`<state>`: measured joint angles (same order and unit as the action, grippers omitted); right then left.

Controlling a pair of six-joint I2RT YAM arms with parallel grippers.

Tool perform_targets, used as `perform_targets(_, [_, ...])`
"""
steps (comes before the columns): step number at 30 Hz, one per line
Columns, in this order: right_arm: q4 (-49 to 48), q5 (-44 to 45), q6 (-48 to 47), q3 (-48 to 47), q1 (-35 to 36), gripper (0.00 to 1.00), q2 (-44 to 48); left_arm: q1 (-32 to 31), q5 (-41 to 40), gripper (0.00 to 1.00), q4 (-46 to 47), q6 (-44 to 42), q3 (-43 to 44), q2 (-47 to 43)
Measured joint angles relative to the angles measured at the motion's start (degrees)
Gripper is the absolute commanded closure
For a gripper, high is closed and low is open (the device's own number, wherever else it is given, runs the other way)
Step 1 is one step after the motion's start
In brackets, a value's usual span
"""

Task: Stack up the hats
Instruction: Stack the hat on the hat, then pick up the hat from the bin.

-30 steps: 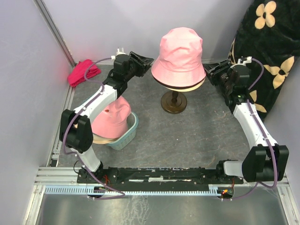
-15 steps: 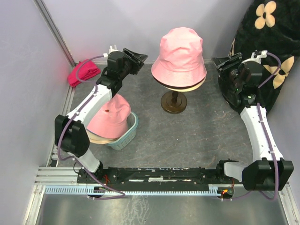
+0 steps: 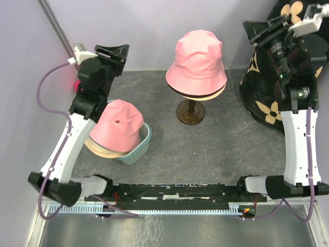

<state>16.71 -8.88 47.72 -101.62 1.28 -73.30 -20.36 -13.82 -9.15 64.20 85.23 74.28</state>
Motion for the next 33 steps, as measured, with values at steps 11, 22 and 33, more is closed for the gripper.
perform_targets(11, [13.99,-1.53,-16.61,-34.88,27.28,0.45,-17.46,0.0,-16.39,0.4,-12.57,-1.05,-5.6,-18.08])
perform_targets(22, [26.34,3.45,-25.11,-42.47,50.99,0.44,-36.5,0.0,-31.26,0.38,-29.57,-1.01,-6.49,-27.34])
perform_targets(33, [30.69,12.39,-24.48,-35.78,58.73,0.44,-39.98,0.0,-38.42,0.38,-43.12,3.15,-10.47,-33.77])
